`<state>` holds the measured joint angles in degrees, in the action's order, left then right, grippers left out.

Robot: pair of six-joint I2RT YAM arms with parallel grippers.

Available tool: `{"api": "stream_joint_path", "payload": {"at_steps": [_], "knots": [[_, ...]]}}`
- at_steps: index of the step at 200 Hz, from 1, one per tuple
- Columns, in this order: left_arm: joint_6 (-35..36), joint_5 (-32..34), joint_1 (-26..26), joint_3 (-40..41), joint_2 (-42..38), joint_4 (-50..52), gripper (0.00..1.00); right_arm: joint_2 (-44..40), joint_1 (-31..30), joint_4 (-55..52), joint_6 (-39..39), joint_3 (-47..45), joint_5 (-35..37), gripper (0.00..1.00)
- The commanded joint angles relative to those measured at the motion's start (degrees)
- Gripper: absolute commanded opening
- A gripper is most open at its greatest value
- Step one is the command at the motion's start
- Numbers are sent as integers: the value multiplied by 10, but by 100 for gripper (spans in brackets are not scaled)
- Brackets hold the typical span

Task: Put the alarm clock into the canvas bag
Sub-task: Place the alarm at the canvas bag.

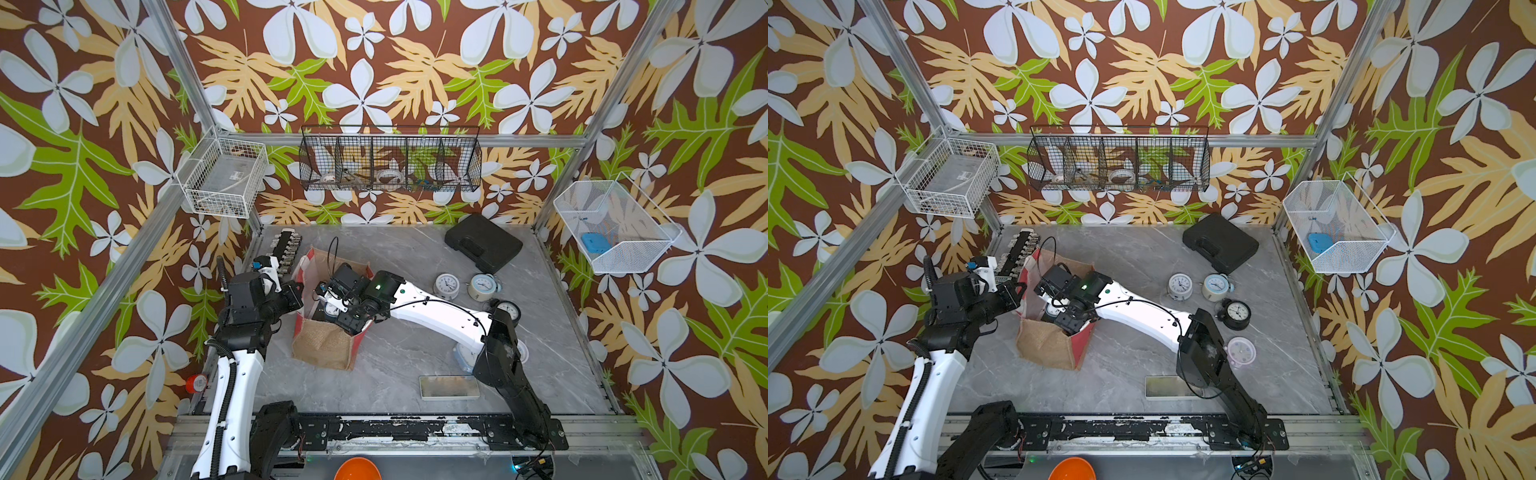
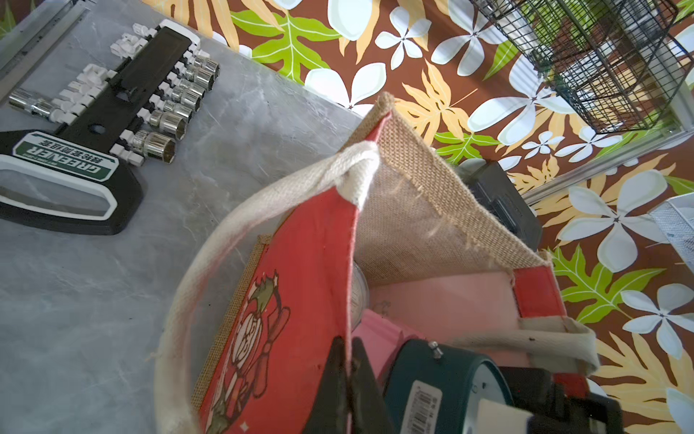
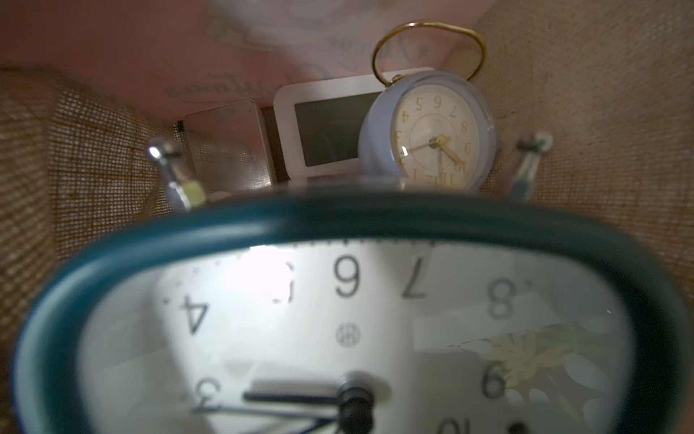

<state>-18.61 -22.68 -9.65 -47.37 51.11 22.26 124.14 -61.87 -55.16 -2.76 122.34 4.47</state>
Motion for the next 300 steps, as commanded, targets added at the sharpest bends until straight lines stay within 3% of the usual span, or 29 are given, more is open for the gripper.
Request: {"api": "stream_joint_path", "payload": {"at_steps": [1,64,122,139,169,207,268,300], "knots": [[19,20,0,-12,3,-21,0,-12,-1,-10,-10,-14,-21,62],[2,-44,-1,-16,22,-43,0,57,-11,-67,-75,37,-196,70],[-1,-46,-1,-8,26,-52,0,66,-12,-76,-75,41,-197,97],[0,-49,0,-11,28,-48,0,48,-12,-69,-71,36,-185,100],[8,-46,0,-16,23,-32,18,6,-7,-47,-48,24,-142,100],[33,-14,-1,-23,5,12,32,-56,7,-8,0,2,-85,100],[55,83,-1,-11,-27,62,39,-152,61,-1,102,-61,38,100],[59,56,-1,12,-24,39,39,-233,111,36,165,-184,66,98]]}}
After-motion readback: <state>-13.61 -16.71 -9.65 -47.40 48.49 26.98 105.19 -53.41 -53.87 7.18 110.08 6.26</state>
